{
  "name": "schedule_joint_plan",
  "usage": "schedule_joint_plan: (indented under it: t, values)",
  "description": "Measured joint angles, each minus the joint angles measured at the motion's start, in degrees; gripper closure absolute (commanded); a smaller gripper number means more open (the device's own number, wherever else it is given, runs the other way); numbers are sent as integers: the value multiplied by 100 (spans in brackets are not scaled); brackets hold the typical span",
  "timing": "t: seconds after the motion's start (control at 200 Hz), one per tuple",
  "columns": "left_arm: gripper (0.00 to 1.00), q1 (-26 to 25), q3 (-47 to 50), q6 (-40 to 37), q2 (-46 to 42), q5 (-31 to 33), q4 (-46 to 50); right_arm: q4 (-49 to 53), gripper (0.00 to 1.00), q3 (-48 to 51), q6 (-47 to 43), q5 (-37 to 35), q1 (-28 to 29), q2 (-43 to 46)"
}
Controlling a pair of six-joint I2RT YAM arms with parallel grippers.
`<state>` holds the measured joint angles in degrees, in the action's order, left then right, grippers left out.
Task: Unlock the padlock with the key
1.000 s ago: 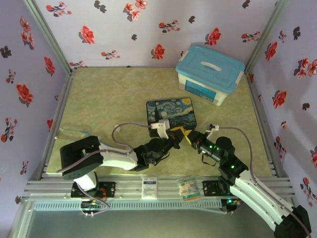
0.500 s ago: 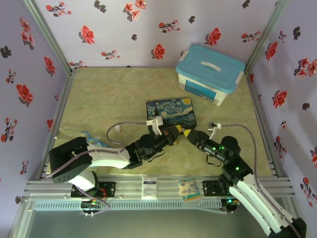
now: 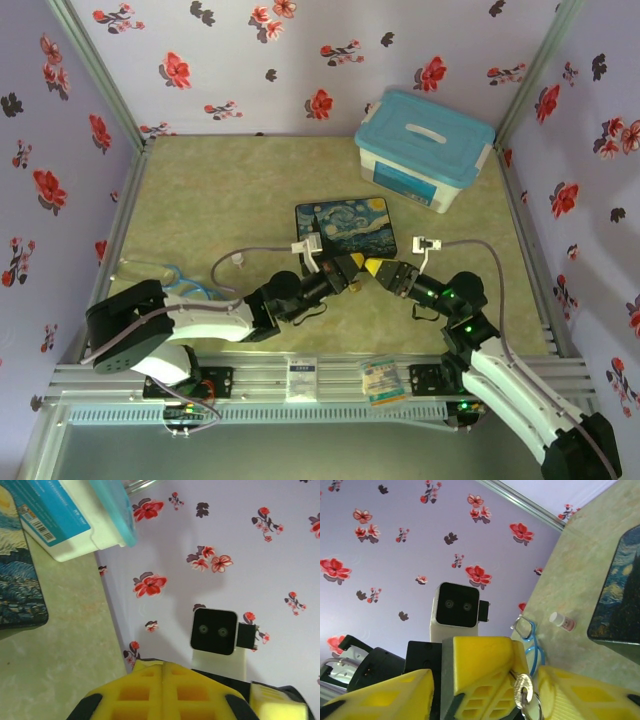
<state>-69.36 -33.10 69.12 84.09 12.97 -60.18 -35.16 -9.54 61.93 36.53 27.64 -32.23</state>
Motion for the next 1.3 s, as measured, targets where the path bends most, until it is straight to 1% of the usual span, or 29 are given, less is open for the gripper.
schedule_joint_plan:
  t: [0.345,0.585,0.76,0.89,1.1,1.145,1.17,1.3]
  values:
    - [100,-11,2,-7,-22,-17,-70,-1115,71,149,527,251,-2,-704]
    - [100,-11,0,-22,-24,-63,-149,-1373,87,284,772,240,-9,-763]
    - [100,-11,0,-24,-22,-83,-197,-1362,91,297,772,227,-35,-710]
    - [100,2,2,-24,-28,-111,-192,-1362,89,297,774,225,-39,-710]
    - [100,20,26,-35,-133,-212,-59,-1421,90,297,778,236,-39,-761]
    - [100,28,26,-35,-133,-234,-50,-1460,95,297,800,243,-39,-807]
    - [100,31,26,-35,-133,-247,-46,-1480,100,297,820,245,-39,-835]
    - [100,55,26,-22,-83,-254,-94,-1569,100,306,866,247,-39,-922]
